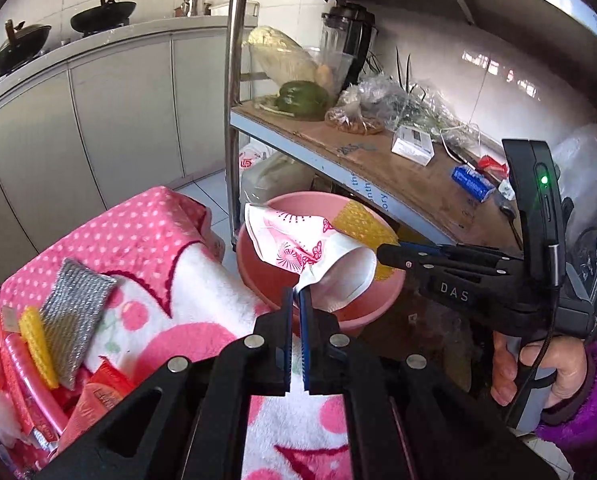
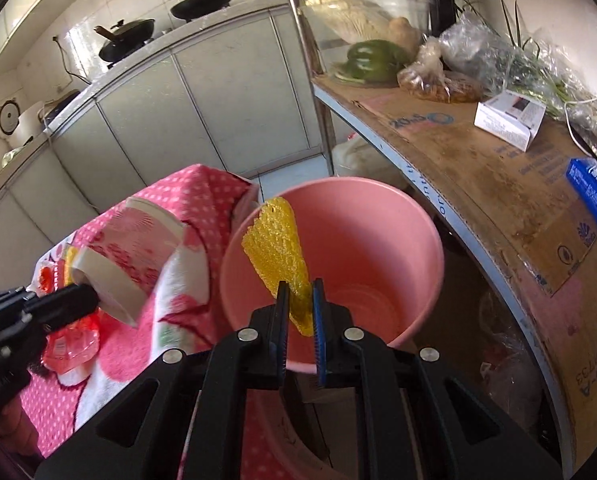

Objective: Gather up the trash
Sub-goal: 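Carry the cup and mesh net over the pink bucket with both tools, then open both tools to drop the cup and mesh net into the bucket, then move both tools back over the trash on the table, then grasp the crumpled white wrapper with the left tool while the right tool grasps the grey scrubber pad, then carry the wrapper and grey pad over the pink bucket with both tools, then open the right tool to drop the grey pad while the left tool drops the wrapper into the bucket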

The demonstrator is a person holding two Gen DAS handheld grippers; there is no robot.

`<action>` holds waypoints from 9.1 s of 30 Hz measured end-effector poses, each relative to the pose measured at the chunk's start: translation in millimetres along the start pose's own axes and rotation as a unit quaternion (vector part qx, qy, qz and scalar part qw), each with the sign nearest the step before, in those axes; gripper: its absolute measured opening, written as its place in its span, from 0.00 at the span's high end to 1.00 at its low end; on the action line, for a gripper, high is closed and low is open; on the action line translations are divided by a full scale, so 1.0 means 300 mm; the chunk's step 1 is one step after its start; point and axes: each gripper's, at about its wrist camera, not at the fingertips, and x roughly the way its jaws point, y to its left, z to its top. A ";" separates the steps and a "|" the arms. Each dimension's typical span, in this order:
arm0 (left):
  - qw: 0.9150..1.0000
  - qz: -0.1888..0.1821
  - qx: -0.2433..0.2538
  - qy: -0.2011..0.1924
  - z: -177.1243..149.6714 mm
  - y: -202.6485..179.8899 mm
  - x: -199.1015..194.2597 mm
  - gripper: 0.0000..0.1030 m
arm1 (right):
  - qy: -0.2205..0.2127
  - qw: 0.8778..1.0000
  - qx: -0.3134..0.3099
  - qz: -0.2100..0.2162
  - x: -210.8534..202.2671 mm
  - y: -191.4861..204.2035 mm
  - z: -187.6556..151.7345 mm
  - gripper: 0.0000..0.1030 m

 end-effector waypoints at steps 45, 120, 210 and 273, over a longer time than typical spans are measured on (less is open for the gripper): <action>0.998 -0.003 -0.065 0.017 0.022 0.001 0.024 0.83 | 0.021 1.000 -0.004 0.006 0.011 0.013 -0.019 0.66; 0.923 0.172 -0.339 0.056 -0.336 1.204 -0.286 0.58 | 0.147 0.968 -0.136 0.149 0.390 0.756 0.131 0.54; 0.996 0.003 -0.043 0.083 0.047 -0.044 0.338 0.74 | 0.002 0.999 0.032 0.012 0.094 -0.092 0.084 0.96; 0.994 -0.004 -0.085 0.068 0.003 -0.062 0.385 0.68 | 0.036 0.998 0.054 0.015 0.027 -0.112 -0.017 0.83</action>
